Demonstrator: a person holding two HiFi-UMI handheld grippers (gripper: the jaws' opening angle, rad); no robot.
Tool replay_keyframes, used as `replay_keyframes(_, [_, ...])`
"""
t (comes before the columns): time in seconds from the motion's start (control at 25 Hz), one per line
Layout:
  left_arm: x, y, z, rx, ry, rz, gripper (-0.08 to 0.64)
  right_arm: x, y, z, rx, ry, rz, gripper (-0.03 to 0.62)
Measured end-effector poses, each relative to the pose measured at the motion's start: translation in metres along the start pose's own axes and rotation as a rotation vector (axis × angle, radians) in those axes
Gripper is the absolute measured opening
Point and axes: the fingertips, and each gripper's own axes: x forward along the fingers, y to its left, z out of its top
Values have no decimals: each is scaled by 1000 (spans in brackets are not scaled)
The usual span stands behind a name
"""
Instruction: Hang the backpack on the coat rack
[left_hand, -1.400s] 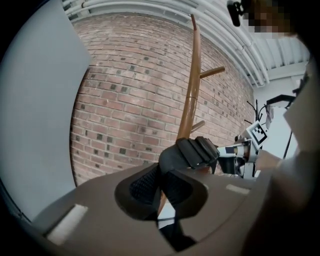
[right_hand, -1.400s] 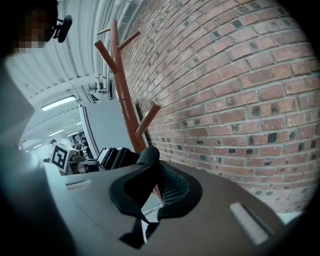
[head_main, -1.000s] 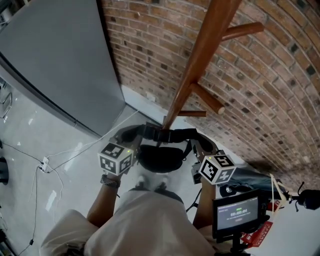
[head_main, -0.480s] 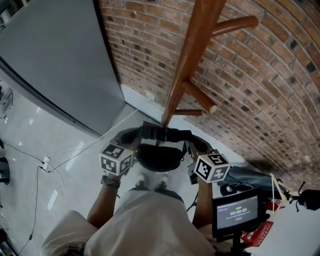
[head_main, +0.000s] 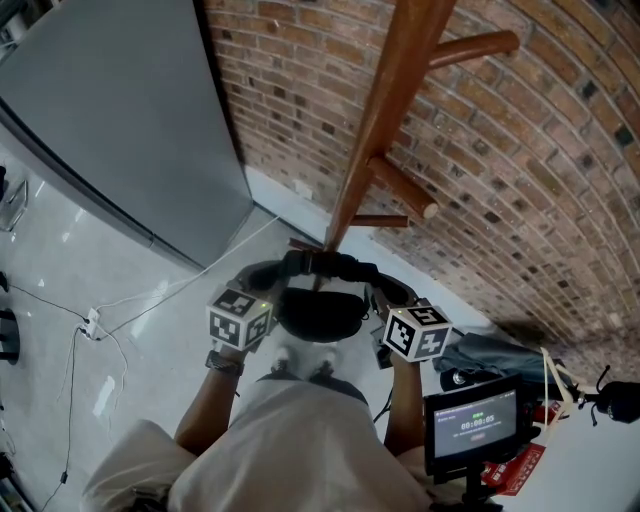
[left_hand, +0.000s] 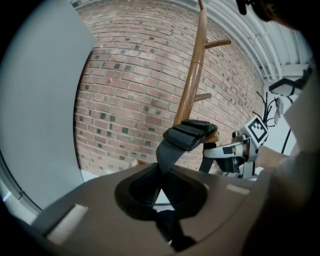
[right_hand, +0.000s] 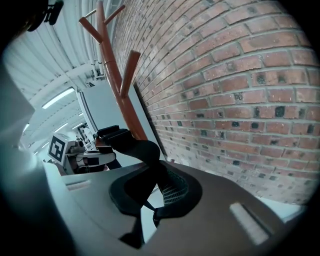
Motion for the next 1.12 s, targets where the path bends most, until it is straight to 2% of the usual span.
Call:
replay_keyframes(0.52, [12,-20,-21,12,45,-61,5,17,5,-42,22,87,4,8])
replay_keyframes(1.12, [31,-30,-36,47,85,-102,5,44,25,-65,-14,166,48,8])
